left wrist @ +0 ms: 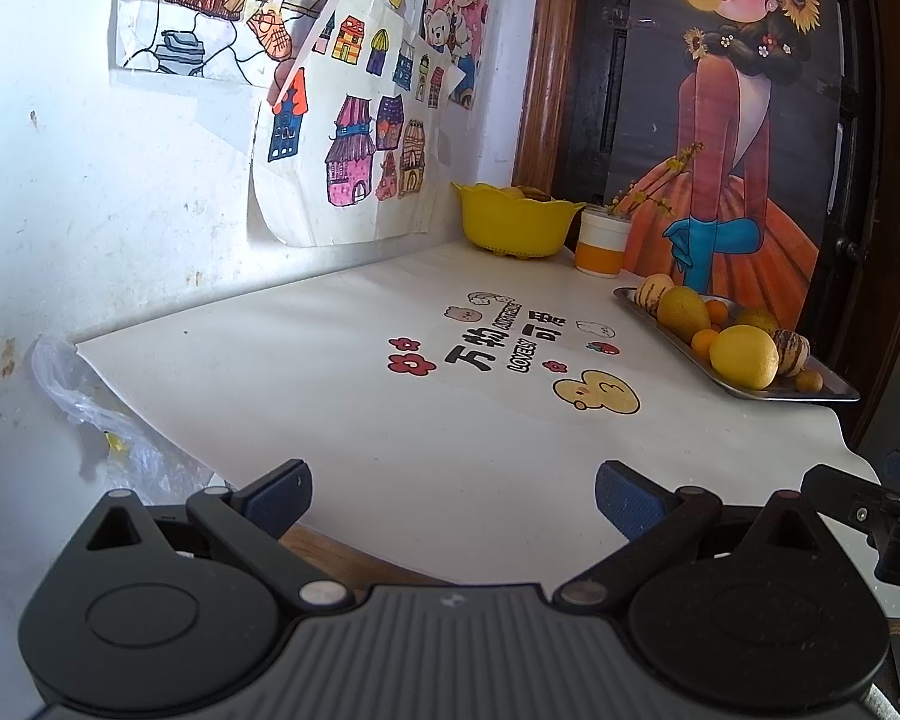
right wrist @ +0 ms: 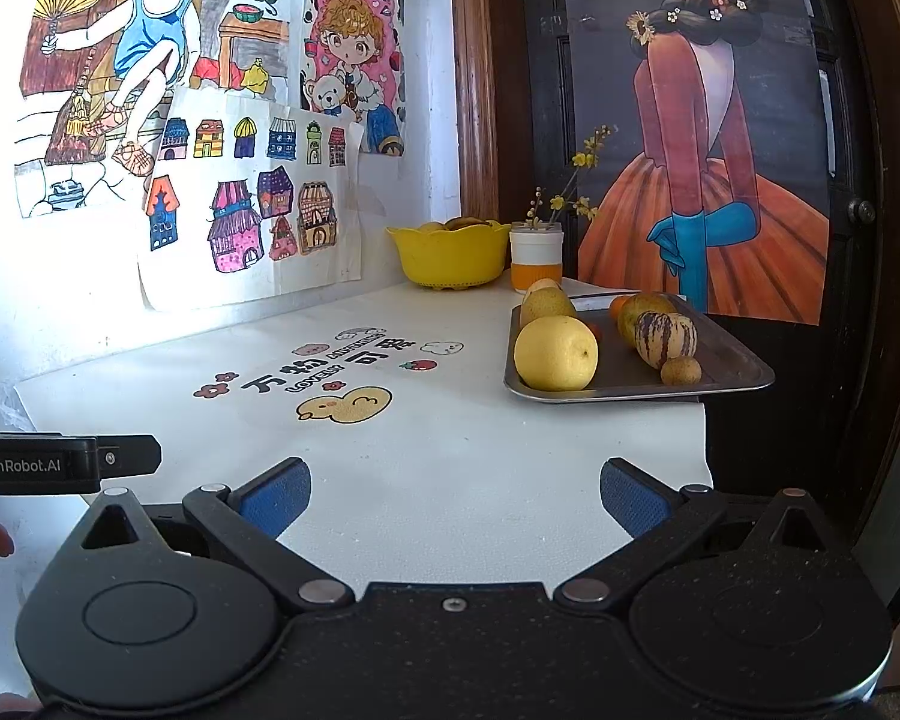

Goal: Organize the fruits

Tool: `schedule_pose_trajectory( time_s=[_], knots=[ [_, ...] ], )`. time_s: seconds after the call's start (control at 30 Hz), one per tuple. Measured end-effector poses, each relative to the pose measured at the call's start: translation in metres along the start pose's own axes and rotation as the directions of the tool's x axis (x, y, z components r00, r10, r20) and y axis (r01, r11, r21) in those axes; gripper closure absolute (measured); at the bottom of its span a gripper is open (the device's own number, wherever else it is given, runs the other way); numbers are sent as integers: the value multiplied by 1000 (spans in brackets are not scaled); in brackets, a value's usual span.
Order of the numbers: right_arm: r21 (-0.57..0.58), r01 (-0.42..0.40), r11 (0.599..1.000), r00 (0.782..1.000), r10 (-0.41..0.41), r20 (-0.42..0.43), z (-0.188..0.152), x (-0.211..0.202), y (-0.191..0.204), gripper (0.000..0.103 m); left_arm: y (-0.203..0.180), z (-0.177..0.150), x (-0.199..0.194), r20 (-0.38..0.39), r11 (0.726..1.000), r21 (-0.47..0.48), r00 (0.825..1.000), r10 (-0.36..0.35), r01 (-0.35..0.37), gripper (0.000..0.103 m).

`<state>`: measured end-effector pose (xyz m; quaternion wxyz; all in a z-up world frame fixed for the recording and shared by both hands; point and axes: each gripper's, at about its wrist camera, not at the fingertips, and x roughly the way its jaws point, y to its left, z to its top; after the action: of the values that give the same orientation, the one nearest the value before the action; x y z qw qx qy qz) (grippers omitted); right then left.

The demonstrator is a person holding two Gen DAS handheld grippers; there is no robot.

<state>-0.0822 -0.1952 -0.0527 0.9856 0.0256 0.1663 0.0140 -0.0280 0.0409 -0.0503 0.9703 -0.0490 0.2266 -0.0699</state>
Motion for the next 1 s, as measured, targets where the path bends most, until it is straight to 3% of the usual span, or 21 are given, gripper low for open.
schedule_pose_trajectory(
  time_s=[1.0],
  knots=[
    [1,2,1000,1000,-2,-2,0,0,1,1,-3,3,1,-12,1000,20,1000,15,-15,0]
  ],
)
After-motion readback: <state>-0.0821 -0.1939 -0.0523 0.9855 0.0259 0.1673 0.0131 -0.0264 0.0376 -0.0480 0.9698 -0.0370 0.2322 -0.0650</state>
